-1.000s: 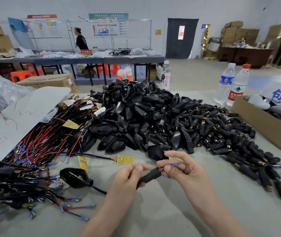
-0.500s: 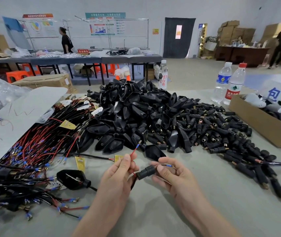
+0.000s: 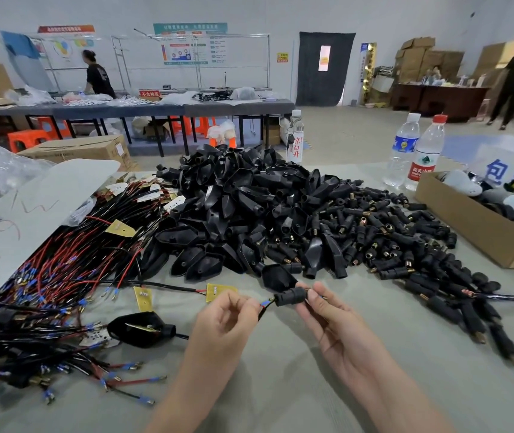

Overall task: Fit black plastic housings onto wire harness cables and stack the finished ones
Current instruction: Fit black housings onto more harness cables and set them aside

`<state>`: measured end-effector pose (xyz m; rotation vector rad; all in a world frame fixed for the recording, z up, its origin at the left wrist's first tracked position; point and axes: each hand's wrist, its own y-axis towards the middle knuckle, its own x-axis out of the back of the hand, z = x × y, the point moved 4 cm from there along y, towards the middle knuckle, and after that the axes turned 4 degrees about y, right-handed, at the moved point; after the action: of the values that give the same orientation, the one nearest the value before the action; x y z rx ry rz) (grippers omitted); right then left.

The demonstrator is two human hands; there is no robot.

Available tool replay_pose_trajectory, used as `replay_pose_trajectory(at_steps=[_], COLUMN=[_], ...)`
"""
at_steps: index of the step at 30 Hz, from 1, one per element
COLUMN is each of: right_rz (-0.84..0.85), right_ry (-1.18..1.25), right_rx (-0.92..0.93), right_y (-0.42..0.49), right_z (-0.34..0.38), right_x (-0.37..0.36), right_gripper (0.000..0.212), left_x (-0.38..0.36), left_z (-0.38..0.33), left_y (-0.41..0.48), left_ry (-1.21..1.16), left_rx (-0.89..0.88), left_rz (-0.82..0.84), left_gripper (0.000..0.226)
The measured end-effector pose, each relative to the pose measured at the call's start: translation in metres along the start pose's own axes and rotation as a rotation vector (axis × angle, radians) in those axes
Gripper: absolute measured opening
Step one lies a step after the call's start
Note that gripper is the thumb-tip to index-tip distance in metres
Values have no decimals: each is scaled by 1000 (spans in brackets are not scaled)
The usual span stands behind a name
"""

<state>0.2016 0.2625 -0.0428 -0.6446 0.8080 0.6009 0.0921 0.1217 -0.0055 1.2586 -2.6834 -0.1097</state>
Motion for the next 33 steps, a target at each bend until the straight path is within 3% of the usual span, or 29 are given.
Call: replay_pose_trajectory(at_steps=[6,33], right_rz=[-4,52], right_ry=[16,-57], right_rx=[-1,10], right_y=[0,-8], right_z=[0,5], right_x=[0,-7], right_gripper=[30,25], left_x=[-1,0], left_z=[-3,0], left_y=[-2,-3], left_ry=[33,116], left_rx=[-41,-58], left_rz=[21,87], left_gripper=[25,22])
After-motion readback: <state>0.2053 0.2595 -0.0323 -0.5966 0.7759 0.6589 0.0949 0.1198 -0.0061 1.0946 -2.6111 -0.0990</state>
